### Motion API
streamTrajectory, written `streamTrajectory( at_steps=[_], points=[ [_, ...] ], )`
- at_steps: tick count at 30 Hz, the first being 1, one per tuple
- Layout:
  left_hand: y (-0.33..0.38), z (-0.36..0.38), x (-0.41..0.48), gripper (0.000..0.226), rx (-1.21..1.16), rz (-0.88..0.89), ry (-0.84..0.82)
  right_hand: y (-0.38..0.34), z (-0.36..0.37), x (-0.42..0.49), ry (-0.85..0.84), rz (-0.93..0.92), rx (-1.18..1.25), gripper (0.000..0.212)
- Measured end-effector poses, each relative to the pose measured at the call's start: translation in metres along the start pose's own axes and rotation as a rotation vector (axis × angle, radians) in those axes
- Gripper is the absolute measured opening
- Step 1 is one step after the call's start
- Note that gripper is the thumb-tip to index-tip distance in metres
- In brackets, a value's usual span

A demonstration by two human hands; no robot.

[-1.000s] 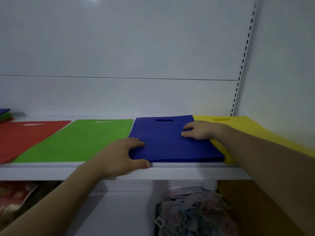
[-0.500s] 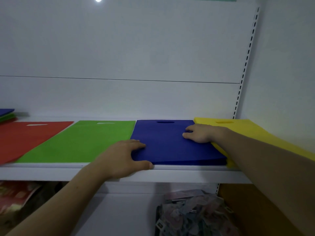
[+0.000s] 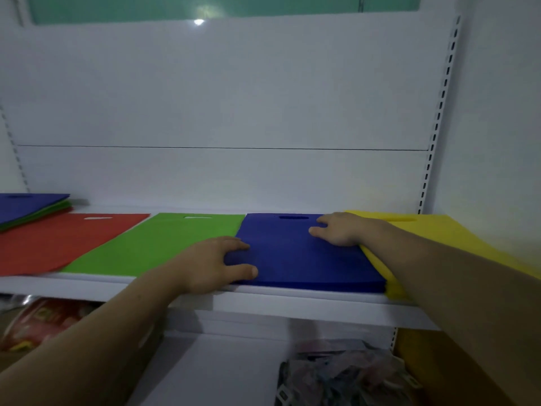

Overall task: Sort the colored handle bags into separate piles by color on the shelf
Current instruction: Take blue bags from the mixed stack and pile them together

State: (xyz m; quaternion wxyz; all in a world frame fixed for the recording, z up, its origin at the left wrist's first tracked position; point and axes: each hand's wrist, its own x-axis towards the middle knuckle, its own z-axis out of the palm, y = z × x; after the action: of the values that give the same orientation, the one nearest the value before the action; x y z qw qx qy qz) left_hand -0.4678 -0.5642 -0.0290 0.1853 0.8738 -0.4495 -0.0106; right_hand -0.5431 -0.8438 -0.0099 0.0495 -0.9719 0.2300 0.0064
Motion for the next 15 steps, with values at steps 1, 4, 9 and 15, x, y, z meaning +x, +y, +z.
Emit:
streamTrajectory(
  at_steps=[1, 4, 9, 15],
  points=[
    [0.001, -0.003, 0.000, 0.090, -0.010, -0.023, 0.007, -0.003, -0.002, 0.001, 0.010, -0.020, 0.011, 0.067],
    [0.001, -0.011, -0.003, 0.063, -0.032, -0.088, 0.034, -0.018, -0.007, 0.003, 0.031, -0.083, 0.045, 0.063],
    [-0.018, -0.027, -0.025, 0.059, -0.025, -0.141, 0.067, -0.059, -0.008, 0.001, 0.030, -0.154, 0.045, 0.062],
    [-0.061, -0.057, -0.071, 0.061, 0.056, -0.165, 0.109, -0.135, -0.011, 0.003, 0.078, -0.226, 0.010, 0.068]
  ],
)
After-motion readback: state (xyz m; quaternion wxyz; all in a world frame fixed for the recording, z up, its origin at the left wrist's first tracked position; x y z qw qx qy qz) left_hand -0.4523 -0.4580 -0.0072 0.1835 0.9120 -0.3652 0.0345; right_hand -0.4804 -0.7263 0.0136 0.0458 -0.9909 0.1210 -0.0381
